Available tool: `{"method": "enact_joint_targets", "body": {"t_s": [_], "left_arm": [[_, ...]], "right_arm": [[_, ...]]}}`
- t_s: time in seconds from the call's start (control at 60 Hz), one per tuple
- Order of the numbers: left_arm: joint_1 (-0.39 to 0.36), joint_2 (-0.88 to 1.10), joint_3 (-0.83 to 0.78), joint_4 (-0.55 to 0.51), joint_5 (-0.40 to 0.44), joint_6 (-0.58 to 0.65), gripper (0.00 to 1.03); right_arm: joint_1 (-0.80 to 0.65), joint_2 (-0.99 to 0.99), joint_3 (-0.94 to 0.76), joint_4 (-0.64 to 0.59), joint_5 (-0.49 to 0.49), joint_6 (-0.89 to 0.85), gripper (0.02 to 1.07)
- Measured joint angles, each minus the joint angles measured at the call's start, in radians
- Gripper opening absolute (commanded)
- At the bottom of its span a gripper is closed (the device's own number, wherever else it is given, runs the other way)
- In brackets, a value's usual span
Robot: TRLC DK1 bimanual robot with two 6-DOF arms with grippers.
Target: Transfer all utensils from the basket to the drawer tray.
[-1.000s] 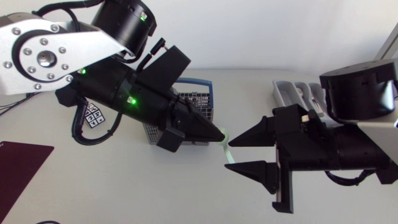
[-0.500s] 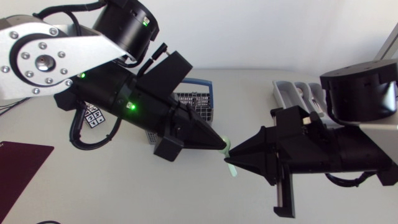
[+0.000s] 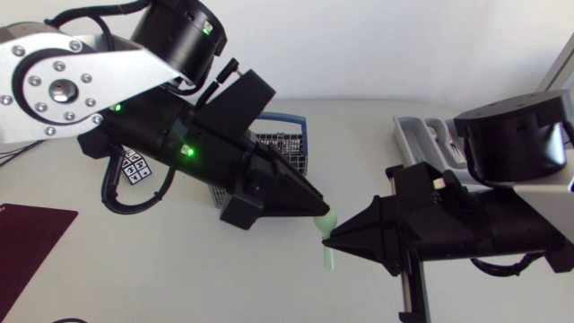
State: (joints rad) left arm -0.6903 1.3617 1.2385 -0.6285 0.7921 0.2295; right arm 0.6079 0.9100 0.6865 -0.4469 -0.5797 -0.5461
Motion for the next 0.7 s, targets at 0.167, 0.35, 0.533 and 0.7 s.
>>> {"method": "enact_joint_targets", "body": {"t_s": [0.167, 0.35, 0.533, 0.7], "left_arm": [[0.058, -0.018, 0.0, 0.084, -0.01, -0.034, 0.8], [0.123, -0.022, 0.008, 0.121, -0.138, -0.072, 0.83], [0.159, -0.022, 0.01, 0.133, -0.355, -0.077, 0.83], [0.178, -0.019, 0.008, 0.134, -0.498, -0.075, 0.88]], "right_arm": [[-0.055, 0.001, -0.003, -0.017, 0.001, -0.009, 0.08], [-0.227, 0.005, -0.01, -0.03, 0.019, -0.07, 0.08], [-0.431, 0.017, -0.022, -0.019, 0.126, -0.172, 0.08], [-0.6, 0.039, -0.069, 0.108, 0.249, -0.286, 0.08]]}}
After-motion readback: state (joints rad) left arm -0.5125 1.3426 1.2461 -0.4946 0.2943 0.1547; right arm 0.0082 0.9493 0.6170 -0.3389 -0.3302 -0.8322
